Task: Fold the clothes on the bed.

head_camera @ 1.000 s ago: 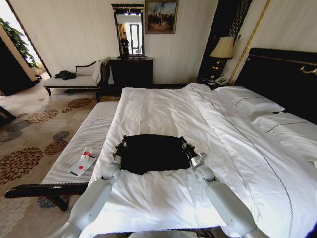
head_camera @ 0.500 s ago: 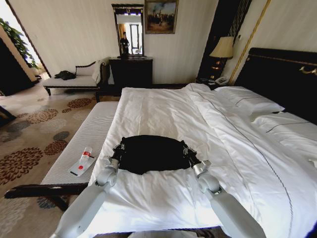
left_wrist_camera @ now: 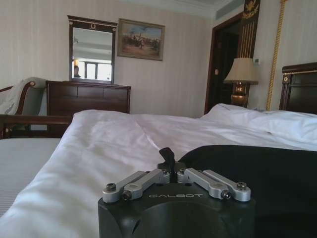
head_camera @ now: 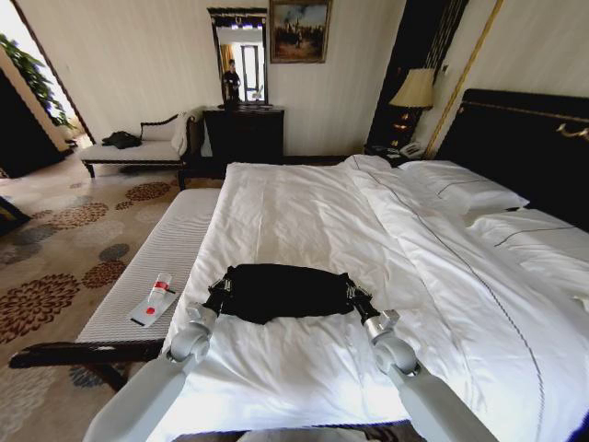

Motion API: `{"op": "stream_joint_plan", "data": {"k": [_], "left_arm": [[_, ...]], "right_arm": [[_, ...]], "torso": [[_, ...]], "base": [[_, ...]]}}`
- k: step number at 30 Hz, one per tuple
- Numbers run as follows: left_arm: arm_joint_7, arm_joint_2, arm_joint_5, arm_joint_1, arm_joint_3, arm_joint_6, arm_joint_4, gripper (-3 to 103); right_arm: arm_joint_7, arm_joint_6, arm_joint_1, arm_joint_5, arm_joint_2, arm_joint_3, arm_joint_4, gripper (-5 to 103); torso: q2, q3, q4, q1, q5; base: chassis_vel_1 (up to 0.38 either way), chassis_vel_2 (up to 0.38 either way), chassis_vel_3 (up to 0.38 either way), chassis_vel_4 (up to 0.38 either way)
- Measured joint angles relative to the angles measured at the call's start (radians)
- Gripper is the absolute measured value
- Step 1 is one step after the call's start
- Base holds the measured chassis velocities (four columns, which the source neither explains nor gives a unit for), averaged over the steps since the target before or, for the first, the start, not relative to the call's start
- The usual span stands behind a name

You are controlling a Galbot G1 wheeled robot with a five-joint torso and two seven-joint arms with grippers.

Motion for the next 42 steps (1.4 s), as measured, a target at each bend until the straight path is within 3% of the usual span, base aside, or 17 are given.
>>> {"op": "stream_joint_plan", "data": {"k": [10,21,24,26,27,28,31,32,35,37,39,41,42], "left_arm": [[0.021,0.102,-0.035,0.012,-0.011,-0.003,-0.026,2],[0.003,0.112,-0.011,0.032,0.011,0.002,-0.046,-1],[0.001,0.113,0.004,0.048,0.009,0.003,-0.055,9],[0.001,0.114,0.021,0.073,-0.002,-0.001,-0.066,15],[0.001,0.114,0.021,0.073,-0.002,-0.001,-0.066,15],[0.002,0.115,0.036,0.090,-0.009,-0.005,-0.072,20],[0.010,0.094,0.091,0.174,-0.045,-0.019,-0.108,36],[0.010,0.094,0.091,0.174,-0.045,-0.019,-0.108,36],[0.010,0.074,0.105,0.257,-0.083,-0.022,-0.153,46],[0.010,0.074,0.110,0.277,-0.096,-0.023,-0.165,52],[0.003,0.074,0.115,0.304,-0.131,-0.022,-0.192,63],[-0.016,0.077,0.119,0.317,-0.170,-0.011,-0.221,68],[-0.016,0.077,0.119,0.317,-0.170,-0.011,-0.221,68]], "right_arm": [[0.001,-0.006,-0.060,-0.027,0.007,-0.008,0.035,0],[0.003,-0.008,-0.074,-0.024,-0.004,0.004,0.043,0],[0.003,-0.013,-0.096,-0.028,-0.010,0.010,0.062,-1],[0.003,-0.017,-0.122,-0.039,-0.014,0.016,0.086,9],[0.003,-0.017,-0.122,-0.039,-0.014,0.016,0.086,9],[0.002,-0.018,-0.138,-0.044,-0.015,0.020,0.097,9],[-0.001,-0.018,-0.185,-0.060,-0.013,0.038,0.134,25],[-0.001,-0.018,-0.185,-0.060,-0.013,0.038,0.134,25],[0.000,-0.016,-0.221,-0.061,-0.018,0.059,0.171,41],[0.002,-0.016,-0.231,-0.059,-0.022,0.067,0.187,41],[0.016,-0.021,-0.242,-0.040,-0.033,0.083,0.226,52],[0.041,-0.049,-0.238,-0.009,-0.049,0.093,0.273,63],[0.041,-0.049,-0.238,-0.009,-0.049,0.093,0.273,63]], "torso": [[0.000,0.000,0.0002,0.000,0.0002],[0.000,0.000,0.0001,0.000,0.0002],[0.000,0.000,-0.0002,0.000,0.0002],[0.000,0.000,-0.0001,0.000,0.0002],[0.000,0.000,-0.0001,0.000,0.0002],[0.000,0.000,-0.0002,0.000,0.0004],[0.000,0.000,0.0000,0.000,0.0001],[0.000,0.000,0.0000,0.000,0.0001],[0.000,0.000,0.0002,0.000,0.0001],[0.000,0.000,0.0001,0.000,0.0003],[0.000,0.000,-0.0002,0.000,0.0003],[0.000,0.000,-0.0002,0.000,0.0002],[0.000,0.000,-0.0002,0.000,0.0002]], "base": [[0.000,0.000,0.000,0.000],[0.000,0.000,0.000,0.000],[0.000,0.000,0.000,0.000],[0.000,0.000,0.000,0.000],[0.000,0.000,0.000,0.000],[0.000,0.000,0.000,0.000],[0.000,0.000,0.000,0.000],[0.000,0.000,0.000,0.000],[0.000,0.000,0.000,0.000],[0.000,0.000,0.000,0.000],[0.000,0.000,0.000,0.000],[0.000,0.000,0.000,0.000],[0.000,0.000,0.000,0.000]]}}
